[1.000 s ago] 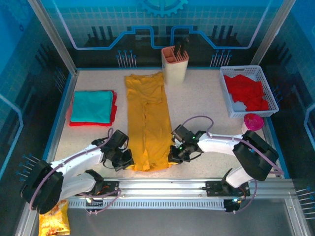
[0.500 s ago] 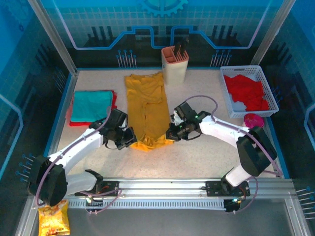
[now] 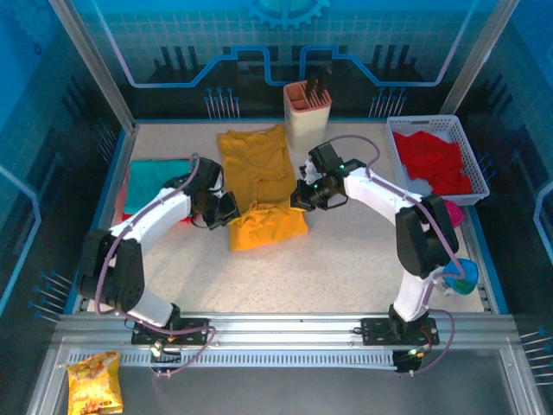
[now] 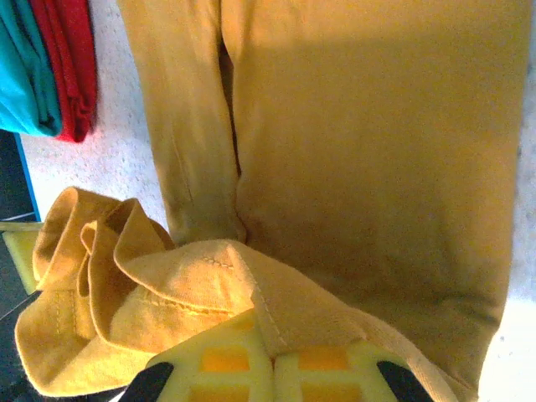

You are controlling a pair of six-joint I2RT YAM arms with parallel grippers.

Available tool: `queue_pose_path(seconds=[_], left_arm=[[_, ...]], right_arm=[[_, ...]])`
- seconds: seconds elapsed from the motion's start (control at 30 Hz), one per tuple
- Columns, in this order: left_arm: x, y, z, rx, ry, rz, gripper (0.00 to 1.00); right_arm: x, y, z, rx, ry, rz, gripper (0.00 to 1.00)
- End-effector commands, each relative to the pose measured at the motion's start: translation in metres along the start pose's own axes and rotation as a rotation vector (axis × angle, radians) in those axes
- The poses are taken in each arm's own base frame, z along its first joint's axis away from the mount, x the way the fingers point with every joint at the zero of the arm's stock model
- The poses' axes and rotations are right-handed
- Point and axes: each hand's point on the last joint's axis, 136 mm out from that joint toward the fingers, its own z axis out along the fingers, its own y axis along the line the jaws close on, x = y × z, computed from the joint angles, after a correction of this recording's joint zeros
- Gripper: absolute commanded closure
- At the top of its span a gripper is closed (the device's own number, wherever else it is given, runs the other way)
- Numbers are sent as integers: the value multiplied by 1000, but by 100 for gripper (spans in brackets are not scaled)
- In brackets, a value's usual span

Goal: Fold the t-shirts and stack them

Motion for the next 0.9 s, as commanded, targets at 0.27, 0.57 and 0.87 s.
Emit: queue_pose_path(seconds=[0.27,0.57,0.87], left_arm=[[-70,-6,8,-17,-78,18,100],[-103,-5,20,-4,-96,-6,100],[-121,-1,36,8,-101,-26,100]], right_arm=[[-52,-9,17,-6,24,-9,100],[-83,-12,31,-6,29,-6,100],[-104,-16,43,-34,20,-7,100]])
